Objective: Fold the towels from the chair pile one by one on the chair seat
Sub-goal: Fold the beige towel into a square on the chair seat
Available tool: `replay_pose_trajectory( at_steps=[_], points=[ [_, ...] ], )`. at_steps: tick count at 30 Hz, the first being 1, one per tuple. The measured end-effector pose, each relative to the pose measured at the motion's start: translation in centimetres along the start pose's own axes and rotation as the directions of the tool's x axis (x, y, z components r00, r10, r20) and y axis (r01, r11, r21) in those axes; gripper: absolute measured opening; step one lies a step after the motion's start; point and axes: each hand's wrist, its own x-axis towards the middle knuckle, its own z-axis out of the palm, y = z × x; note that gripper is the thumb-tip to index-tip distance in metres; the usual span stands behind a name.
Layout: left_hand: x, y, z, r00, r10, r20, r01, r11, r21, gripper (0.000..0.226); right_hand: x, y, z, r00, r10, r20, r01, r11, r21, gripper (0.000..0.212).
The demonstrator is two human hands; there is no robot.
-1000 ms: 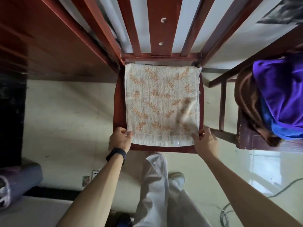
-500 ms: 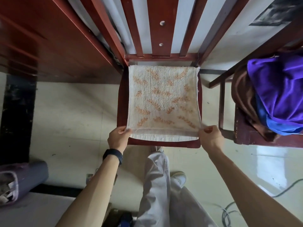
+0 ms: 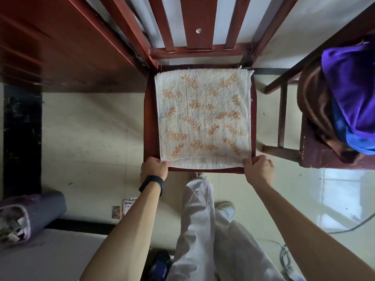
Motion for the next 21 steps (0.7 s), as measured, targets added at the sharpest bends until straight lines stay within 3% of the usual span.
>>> replay_pose_trajectory(
  at_steps=[3,6,9,12,15,18,21],
  points=[
    [-0.1,0.1,-0.5,0.998,0.007,0.055,-0.006,1.0,-0.022,0.023,-0.3,0.3,-0.2,0.999,0.022,0.038,-0.024,0.998,0.061,0.022],
    [0.3,-0.2,-1.5,0.991,-0.014,0.136,0.052,0.958,-0.282,0.02,-0.5,0.6,-1.5,0.994,0.07,0.082,-0.089,0.964,0.25,0.021],
    [-0.8,-0.2,-4.4,0.959,-0.018,0.283,0.198,0.757,-0.623,0.015,-1.2,0.6,-4.3,0.977,0.104,0.184,-0.191,0.806,0.56,0.02],
    [-3.6,0.1,-8.9,0.929,0.075,0.361,0.235,0.635,-0.736,0.027,-3.8,-0.5,-9.3,0.97,0.06,0.235,-0.22,0.624,0.75,0.023],
    [-8.3,1.2,-14.7,0.904,0.161,0.397,0.272,0.499,-0.822,0.022,-8.1,-2.9,-15.3,0.973,-0.046,0.224,-0.162,0.55,0.819,0.016],
    [-13.3,2.8,-20.6,0.9,0.221,0.375,0.267,0.401,-0.876,0.018,-12.7,-5.5,-21.0,0.977,-0.143,0.159,-0.042,0.602,0.797,0.012],
    [-18.1,4.2,-25.7,0.896,0.264,0.357,0.183,0.513,-0.839,0.018,-17.3,-7.4,-26.1,0.968,-0.242,0.07,0.102,0.633,0.768,0.013]
  ],
)
